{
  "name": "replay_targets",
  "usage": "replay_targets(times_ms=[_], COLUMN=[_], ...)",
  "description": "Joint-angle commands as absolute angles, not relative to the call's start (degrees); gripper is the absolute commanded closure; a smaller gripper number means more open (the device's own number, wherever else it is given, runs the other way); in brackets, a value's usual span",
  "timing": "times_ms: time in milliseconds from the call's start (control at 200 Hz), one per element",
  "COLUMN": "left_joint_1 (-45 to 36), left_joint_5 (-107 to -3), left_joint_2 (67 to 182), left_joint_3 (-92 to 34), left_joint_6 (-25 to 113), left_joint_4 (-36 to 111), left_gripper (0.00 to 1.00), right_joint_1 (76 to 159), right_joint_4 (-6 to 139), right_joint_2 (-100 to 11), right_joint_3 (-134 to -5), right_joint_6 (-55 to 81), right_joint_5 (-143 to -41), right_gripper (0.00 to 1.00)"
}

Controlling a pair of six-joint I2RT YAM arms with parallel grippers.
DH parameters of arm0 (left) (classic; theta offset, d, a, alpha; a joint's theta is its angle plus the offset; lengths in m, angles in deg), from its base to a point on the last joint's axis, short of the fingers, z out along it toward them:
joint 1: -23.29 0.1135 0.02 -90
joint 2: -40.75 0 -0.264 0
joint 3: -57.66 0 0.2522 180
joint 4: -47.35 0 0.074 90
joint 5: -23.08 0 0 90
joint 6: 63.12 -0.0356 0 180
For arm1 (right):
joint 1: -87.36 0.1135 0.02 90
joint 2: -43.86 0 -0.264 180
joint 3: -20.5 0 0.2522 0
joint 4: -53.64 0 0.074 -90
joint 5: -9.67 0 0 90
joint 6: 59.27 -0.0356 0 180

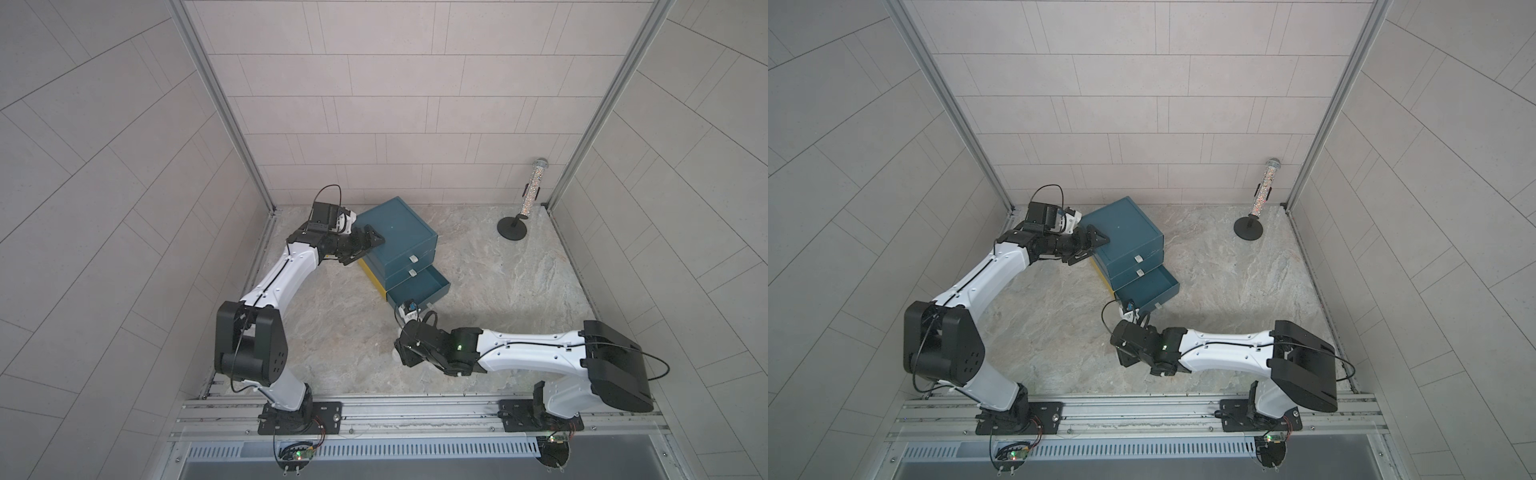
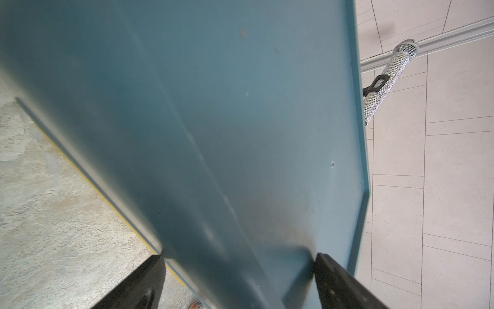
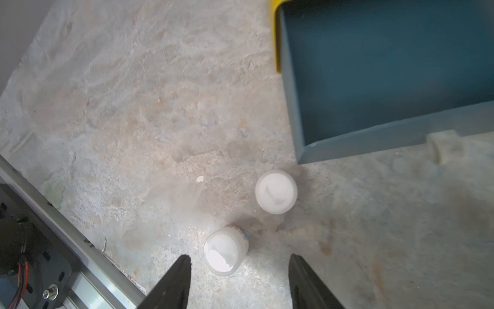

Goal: Put the paint cans in the drawer according to color
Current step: Pick up the paint can at the center of the board.

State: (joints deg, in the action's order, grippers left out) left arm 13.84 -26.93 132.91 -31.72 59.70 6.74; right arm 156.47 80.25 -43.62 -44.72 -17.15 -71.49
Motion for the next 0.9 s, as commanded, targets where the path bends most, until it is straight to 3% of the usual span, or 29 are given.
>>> replay_targets(times_ms=[0, 345, 465, 660, 790, 891], left_joint_1=[13.7, 13.7, 13.7, 13.7, 13.7, 13.7], left_joint_5=[-30.0, -29.6, -29.6, -29.5, -29.6, -29.6], left_joint_2=[134.5, 134.3, 134.3, 134.2, 134.1, 134.2], left_joint_3=[-31.2, -31.2, -31.3, -31.3, -31.3, -31.3], left_joint_6=[58.8, 58.9, 58.9, 58.9, 58.9, 58.9], left_joint_4=[1.9, 1.9, 1.9, 1.9, 1.9, 1.9], left_gripper=[0.07, 0.07, 0.07, 0.07, 0.07, 0.07], right_joint_1=[156.7, 157.0, 156.9, 156.8, 156.9, 156.9], right_joint_4=[82.6, 83.4, 84.0, 85.8, 86.6, 89.4], right_joint_2=[-46.3, -53.9, -56.4, -58.8, -58.7, -58.1], right_joint_3=[-46.7, -50.5, -52.0, -53.4, -53.9, -55.1], right_joint_6=[-19.1, -19.1, -18.4, -17.3, -16.7, -15.8], right_joint_5=[-73.5, -76.1, -75.7, -74.9, -73.9, -72.4], right_gripper=[0.36, 0.33, 0.37, 0.49, 0.7, 0.79])
